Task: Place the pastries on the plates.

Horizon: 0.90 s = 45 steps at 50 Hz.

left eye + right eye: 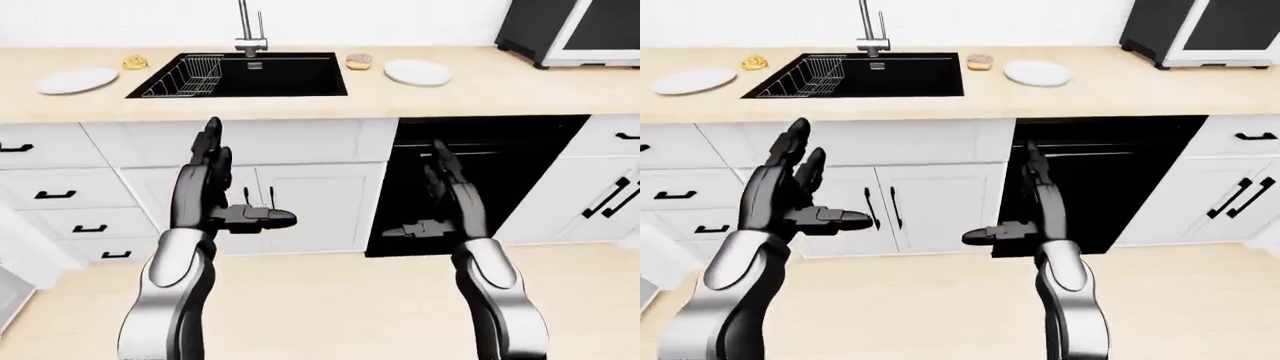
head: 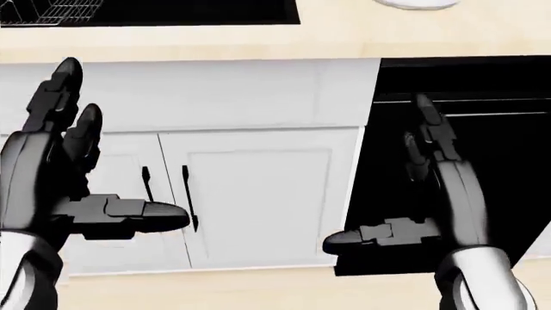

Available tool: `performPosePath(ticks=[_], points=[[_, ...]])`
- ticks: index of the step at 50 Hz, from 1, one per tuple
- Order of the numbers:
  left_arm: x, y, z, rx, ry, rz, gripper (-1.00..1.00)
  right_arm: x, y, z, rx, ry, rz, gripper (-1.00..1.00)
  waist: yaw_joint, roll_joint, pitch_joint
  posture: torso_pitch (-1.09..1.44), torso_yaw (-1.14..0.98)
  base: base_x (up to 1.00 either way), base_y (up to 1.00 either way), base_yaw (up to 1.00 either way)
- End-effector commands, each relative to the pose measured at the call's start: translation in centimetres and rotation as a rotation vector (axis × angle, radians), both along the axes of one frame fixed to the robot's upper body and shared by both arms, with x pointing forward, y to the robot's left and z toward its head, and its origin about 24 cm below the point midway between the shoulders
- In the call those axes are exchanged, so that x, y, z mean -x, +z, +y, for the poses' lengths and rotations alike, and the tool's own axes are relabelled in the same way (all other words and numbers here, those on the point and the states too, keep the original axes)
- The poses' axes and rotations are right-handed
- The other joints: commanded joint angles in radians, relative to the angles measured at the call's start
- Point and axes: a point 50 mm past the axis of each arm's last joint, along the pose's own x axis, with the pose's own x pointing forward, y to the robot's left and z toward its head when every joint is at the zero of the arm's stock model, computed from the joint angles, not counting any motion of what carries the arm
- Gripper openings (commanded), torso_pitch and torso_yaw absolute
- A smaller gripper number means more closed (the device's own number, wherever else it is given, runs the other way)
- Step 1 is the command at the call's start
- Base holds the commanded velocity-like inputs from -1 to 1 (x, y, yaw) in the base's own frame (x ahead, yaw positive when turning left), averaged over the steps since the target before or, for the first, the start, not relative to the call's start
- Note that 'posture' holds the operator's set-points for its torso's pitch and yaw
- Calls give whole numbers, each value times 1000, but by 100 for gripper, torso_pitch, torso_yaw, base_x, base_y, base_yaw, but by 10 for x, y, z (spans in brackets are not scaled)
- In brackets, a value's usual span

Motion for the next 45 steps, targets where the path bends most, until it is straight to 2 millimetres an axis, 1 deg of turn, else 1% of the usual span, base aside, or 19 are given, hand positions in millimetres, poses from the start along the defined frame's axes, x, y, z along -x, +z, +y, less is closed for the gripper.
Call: performPosePath(ticks=[1,6,8,10,17,19,20,21,22,23,26,30,32,33,35,37,40,41,45], points=[[3,17,-7,-2,-28,-60,100,2,20,-2,8,0,-71,100,2,5,-9,0,0,80,-39,0],[5,28,-7,-9,-28,-72,100,4,36,-5,13,0,-95,100,29,-38,-32,0,0,82,-48,0],[6,36,-7,-11,-31,-82,100,6,45,-6,18,-1,-108,100,17,-105,-47,0,0,81,-60,0],[8,43,-7,-11,-32,-89,100,7,52,-6,23,-1,-117,100,9,-77,-10,0,0,81,-61,0],[9,58,-8,-9,-44,-98,100,9,68,-8,35,-1,-143,100,-30,-46,-18,0,0,81,-59,0],[11,60,-8,-7,-53,-98,100,10,71,-8,34,2,-152,100,-12,-19,-24,0,0,82,-50,0],[11,60,-8,-7,-53,-97,100,9,71,-8,34,3,-153,100,-2,10,-18,0,0,81,-50,0],[11,61,-7,-8,-52,-98,100,8,71,-8,35,4,-153,100,1,-2,0,0,0,81,-49,0],[11,62,-6,-7,-50,-100,100,8,73,-7,36,5,-157,100,-19,16,22,0,0,81,-50,0],[10,65,-5,-5,-48,-102,100,7,75,-7,37,6,-160,100,-3,26,-17,0,0,81,-50,0],[9,67,-4,-9,-49,-101,100,8,78,-7,43,7,-163,100,-7,49,-27,0,0,82,-50,0],[9,72,-3,-8,-51,-104,100,7,86,-7,51,6,-173,100,16,32,-31,0,0,81,-48,0],[9,76,0,-8,-46,-109,100,7,90,-6,60,10,-174,100,0,-19,-42,0,0,81,-38,0],[9,78,2,-10,-44,-112,100,8,92,-5,69,18,-180,100,-11,-92,-51,0,0,81,-9,0],[10,79,3,-13,-42,-114,100,9,98,-4,65,33,-211,100,3,-86,17,0,0,71,0,0],[11,81,6,-17,-40,-117,100,10,101,-2,51,50,-217,100,-26,-110,-19,0,0,0,0,0],[12,85,9,-21,-37,-122,100,9,103,-1,55,48,-217,100,-22,-95,-8,0,0,0,41,0],[12,87,11,-22,-33,-124,100,9,104,-1,59,50,-219,100,4,-91,18,0,0,0,0,92],[13,91,13,-25,-27,-132,100,10,108,-1,70,54,-224,100,17,-23,14,0,0,0,0,93]])
